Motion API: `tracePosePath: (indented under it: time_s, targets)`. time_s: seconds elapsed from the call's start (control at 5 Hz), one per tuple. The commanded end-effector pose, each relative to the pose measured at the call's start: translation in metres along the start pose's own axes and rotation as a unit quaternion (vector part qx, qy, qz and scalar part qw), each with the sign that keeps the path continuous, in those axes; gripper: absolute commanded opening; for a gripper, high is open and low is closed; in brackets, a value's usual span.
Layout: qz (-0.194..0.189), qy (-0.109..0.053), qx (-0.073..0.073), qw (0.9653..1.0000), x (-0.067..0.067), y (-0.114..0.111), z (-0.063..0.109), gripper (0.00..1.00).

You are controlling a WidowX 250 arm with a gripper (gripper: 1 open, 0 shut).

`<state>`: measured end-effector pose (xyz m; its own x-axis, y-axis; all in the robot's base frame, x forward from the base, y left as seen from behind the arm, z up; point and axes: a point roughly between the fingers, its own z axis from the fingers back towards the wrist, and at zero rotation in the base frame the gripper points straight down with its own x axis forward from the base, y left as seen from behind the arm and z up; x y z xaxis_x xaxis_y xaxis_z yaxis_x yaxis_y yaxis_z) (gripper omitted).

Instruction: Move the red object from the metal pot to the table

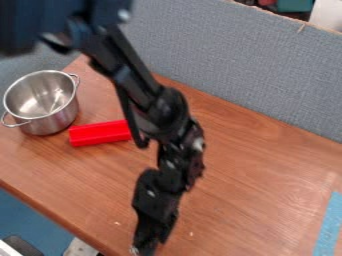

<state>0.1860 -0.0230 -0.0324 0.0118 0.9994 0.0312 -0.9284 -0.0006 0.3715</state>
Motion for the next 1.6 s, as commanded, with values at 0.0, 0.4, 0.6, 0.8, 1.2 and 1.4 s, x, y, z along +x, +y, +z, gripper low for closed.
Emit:
tracePosePath:
  time_s: [0.0, 0.4, 0.6, 0.8, 1.2, 1.4]
  targets:
    - [0.006, 0.029, -0.012, 0.9995, 0.025, -0.007, 0.037, 0.0]
    - [-0.022, 0.053, -0.022, 0.9981, 0.09, 0.001, 0.1, 0.0]
    - [-0.065, 0.044, -0.034, 0.9963, 0.128, 0.003, 0.124, 0.0]
    - [-0.127, 0.018, -0.037, 0.9911, 0.159, 0.006, 0.133, 0.0]
    - [-0.211, -0.004, -0.037, 0.9767, 0.094, 0.038, 0.119, 0.0]
    - [-0.23, -0.008, -0.053, 0.9716, 0.077, 0.045, 0.097, 0.0]
